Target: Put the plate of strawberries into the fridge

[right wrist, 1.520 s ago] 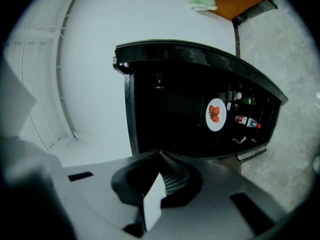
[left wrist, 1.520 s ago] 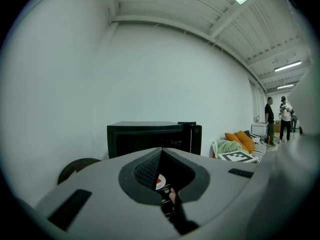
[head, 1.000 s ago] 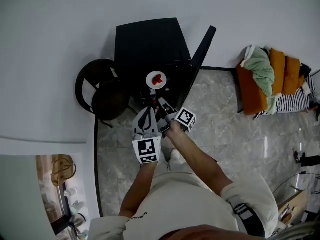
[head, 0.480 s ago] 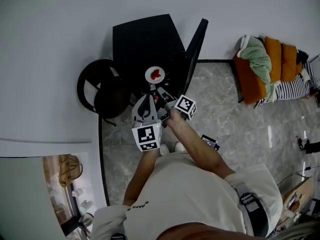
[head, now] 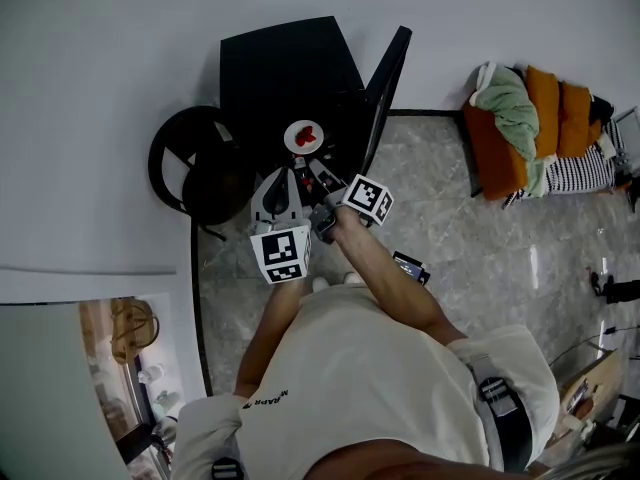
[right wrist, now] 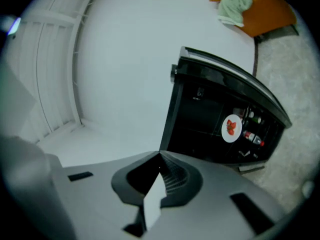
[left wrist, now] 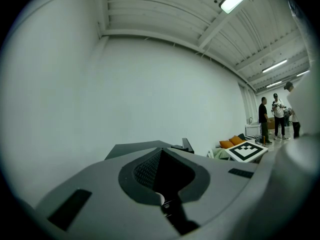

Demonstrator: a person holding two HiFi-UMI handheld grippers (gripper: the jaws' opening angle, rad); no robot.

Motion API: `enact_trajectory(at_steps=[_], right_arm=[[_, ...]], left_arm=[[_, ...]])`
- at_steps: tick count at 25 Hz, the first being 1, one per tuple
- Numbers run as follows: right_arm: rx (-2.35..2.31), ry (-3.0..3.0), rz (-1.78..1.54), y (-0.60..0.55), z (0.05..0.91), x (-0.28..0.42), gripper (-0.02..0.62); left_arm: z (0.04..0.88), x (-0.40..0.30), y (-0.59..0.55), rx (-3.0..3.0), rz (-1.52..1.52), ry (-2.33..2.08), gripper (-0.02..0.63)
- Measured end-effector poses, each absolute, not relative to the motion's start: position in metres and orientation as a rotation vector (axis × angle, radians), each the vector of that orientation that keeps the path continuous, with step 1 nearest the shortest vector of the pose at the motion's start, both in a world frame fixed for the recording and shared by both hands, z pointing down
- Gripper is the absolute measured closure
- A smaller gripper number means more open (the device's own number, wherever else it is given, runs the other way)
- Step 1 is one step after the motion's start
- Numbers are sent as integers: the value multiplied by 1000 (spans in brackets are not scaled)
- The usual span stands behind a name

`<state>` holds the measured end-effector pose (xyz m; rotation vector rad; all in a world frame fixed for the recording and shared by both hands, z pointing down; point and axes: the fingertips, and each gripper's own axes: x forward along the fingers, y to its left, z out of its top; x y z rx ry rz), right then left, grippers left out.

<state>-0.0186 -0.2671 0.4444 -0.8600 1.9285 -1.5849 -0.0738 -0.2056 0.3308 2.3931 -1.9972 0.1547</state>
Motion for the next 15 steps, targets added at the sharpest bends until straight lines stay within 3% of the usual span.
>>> enact_trajectory(at_steps=[15], right_arm=[[-1109,2660,-751,-236,349,-21,584]], left_arm=[[329,-74,-201,2367,101,-1954,604]])
